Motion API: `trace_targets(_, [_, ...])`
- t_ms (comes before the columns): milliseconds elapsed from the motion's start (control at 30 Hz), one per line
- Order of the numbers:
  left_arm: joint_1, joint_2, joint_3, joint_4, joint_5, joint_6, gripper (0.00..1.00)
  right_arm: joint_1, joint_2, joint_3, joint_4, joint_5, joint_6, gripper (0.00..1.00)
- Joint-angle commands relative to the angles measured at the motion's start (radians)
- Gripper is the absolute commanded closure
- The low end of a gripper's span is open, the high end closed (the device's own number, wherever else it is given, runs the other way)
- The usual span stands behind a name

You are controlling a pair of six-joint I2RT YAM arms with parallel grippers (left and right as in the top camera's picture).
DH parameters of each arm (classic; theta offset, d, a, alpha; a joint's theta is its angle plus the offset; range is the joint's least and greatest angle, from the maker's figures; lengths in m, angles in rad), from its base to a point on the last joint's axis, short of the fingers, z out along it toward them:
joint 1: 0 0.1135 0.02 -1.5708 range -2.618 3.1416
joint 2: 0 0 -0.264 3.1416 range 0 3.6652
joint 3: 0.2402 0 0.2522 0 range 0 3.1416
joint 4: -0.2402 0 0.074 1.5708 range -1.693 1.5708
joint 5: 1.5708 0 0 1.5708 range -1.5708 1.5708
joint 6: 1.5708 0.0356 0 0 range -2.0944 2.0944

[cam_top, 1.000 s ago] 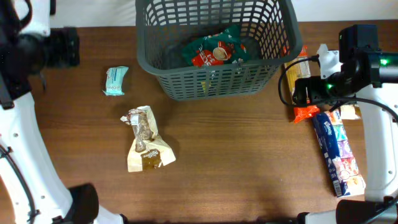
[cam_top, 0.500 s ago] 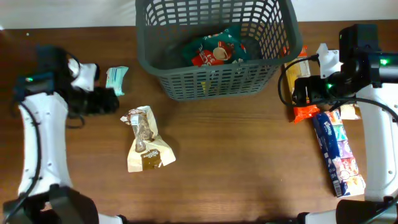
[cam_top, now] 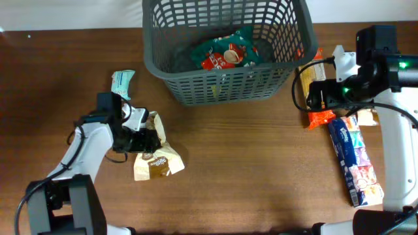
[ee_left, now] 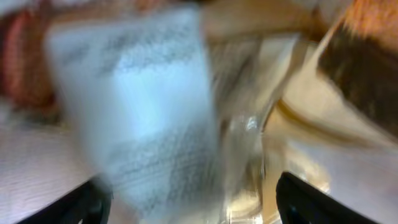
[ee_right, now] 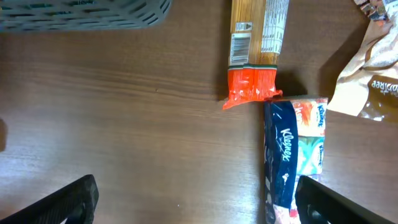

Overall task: Pack container
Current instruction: 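Lower the left gripper onto the crumpled brown-white snack bag and grasp, then carry the snack bag with the left gripper into the basket, release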

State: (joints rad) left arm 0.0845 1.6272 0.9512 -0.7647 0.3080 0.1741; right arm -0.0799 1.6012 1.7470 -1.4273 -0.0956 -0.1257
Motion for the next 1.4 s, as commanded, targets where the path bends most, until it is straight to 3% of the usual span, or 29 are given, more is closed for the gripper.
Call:
trace_targets(0, [-0.027,-0.006,-0.063,0.086,0.023,-0.002,0.22,-0.006,0.000,0.015,0.002,-0.018,0.011,0.01])
trace_targets(100, [-0.030,-0.006,-0.092,0.147,0.027,-0.002,0.23,-0.006,0.000,0.015,0.002,-0.042,0.011,0.01])
trace_targets(200, [-0.030,-0.006,-0.109,0.184,0.029,-0.002,0.32,-0.006,0.000,0.015,0.001,-0.045,0.011,0.01])
trace_targets(333, [-0.030,-0.006,-0.117,0.181,0.030,-0.002,0.70,-0.006,0.000,0.015,0.001,-0.045,0.011,0.01])
trace_targets(367, [-0.030,-0.006,-0.117,0.166,0.029,-0.002,0.95,-0.006,0.000,0.015,0.001,-0.045,0.011,0.01])
trace_targets(400, [-0.030,-0.006,-0.116,0.158,0.030,-0.002,0.98,-0.006,0.000,0.015,0.002,-0.044,0.011,0.01])
trace_targets(667, [-0.005,-0.069,-0.013,0.018,0.026,-0.001,0.98,-0.006,0.000,0.015,0.002,-0.044,0.011,0.01])
trace_targets(900, [0.097,-0.262,0.320,-0.198,-0.099,-0.002,0.98,-0.006,0.000,0.015,0.002,-0.044,0.011,0.01])
trace_targets(1067, [0.164,-0.354,0.587,-0.258,-0.153,-0.006,0.98,-0.006,0.000,0.015,0.002,-0.045,0.011,0.01])
trace_targets(1233, [0.166,-0.367,0.818,-0.210,-0.017,0.000,0.98,-0.006,0.000,0.015,0.003,-0.044,0.011,0.01])
trace_targets(1367, [0.166,-0.357,0.896,-0.057,0.172,-0.001,0.98,-0.006,0.000,0.015,0.002,-0.050,0.011,0.01])
